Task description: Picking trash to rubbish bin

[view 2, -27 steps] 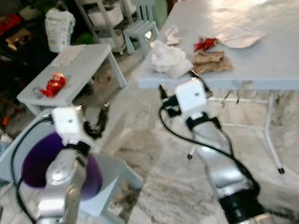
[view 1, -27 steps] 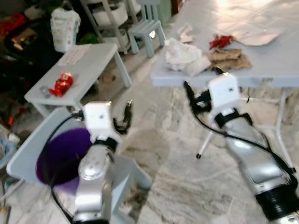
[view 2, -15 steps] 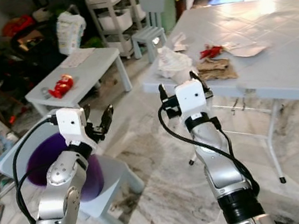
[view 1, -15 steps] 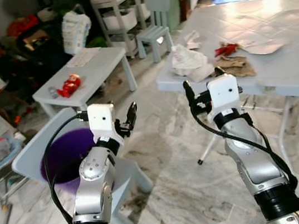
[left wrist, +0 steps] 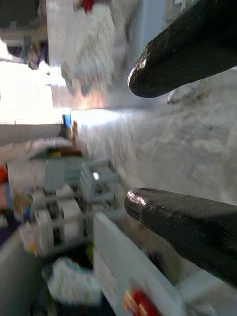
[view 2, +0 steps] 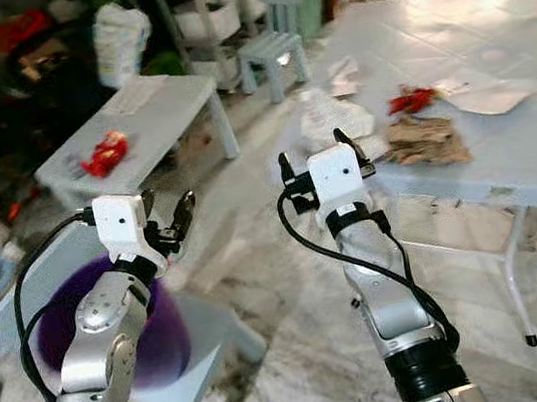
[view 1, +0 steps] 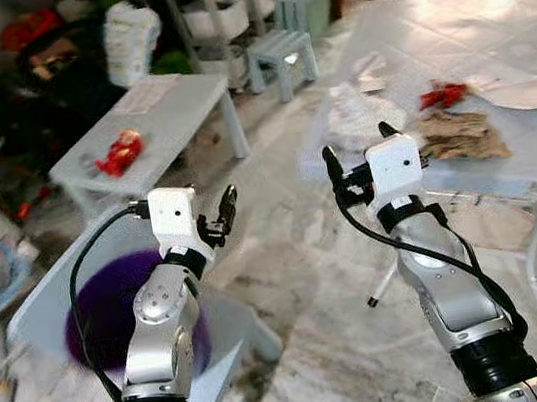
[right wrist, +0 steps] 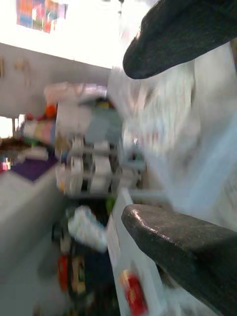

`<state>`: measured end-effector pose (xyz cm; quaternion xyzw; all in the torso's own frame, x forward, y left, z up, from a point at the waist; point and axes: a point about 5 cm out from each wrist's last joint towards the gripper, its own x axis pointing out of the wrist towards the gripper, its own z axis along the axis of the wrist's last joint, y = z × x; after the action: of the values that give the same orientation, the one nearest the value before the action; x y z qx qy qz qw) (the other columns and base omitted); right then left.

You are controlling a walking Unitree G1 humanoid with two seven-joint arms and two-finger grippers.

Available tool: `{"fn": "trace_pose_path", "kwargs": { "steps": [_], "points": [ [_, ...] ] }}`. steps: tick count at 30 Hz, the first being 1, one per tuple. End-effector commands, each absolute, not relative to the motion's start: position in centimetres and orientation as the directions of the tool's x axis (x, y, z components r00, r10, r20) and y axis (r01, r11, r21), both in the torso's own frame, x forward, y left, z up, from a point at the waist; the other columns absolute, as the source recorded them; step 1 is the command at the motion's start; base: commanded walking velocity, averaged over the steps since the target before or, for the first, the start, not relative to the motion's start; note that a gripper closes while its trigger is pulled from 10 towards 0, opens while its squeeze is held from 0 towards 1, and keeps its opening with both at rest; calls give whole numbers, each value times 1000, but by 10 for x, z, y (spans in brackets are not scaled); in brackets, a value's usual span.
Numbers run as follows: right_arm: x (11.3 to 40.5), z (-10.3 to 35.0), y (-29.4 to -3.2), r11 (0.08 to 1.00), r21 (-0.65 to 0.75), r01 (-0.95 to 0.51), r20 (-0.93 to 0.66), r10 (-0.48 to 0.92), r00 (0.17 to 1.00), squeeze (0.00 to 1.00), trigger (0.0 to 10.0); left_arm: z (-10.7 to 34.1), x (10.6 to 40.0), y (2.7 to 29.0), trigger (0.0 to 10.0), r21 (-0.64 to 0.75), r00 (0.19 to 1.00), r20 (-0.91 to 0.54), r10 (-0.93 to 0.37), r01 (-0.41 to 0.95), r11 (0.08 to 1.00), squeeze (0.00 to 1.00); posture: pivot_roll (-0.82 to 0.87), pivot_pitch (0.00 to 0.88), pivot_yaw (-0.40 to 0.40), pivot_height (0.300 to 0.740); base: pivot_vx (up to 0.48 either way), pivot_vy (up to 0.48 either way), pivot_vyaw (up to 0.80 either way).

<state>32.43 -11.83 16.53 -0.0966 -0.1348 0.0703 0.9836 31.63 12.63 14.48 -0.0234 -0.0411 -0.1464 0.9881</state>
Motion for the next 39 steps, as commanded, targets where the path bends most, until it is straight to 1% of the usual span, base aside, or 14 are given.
{"fn": "trace_pose_path", "kwargs": {
  "steps": [1, 12, 39],
  "points": [
    [324, 168, -125, 973, -214, -86, 261, 141, 955, 0, 10000, 148, 317, 120, 10000, -34, 951, 94, -296, 300, 953, 0, 65, 0, 133, 740, 0, 0, -531],
    [325, 170, -124, 970, -223, -92, 268, 152, 951, 0, 10000, 148, 316, 117, 10000, -36, 945, 99, -311, 315, 948, 0, 61, 0, 128, 740, 0, 0, -49],
    [324, 171, -125, 969, -230, -86, 274, 149, 950, 0, 10000, 146, 317, 118, 10000, -47, 948, 91, -306, 311, 949, 0, 57, 0, 131, 740, 0, -306, 0]
  ]
}}
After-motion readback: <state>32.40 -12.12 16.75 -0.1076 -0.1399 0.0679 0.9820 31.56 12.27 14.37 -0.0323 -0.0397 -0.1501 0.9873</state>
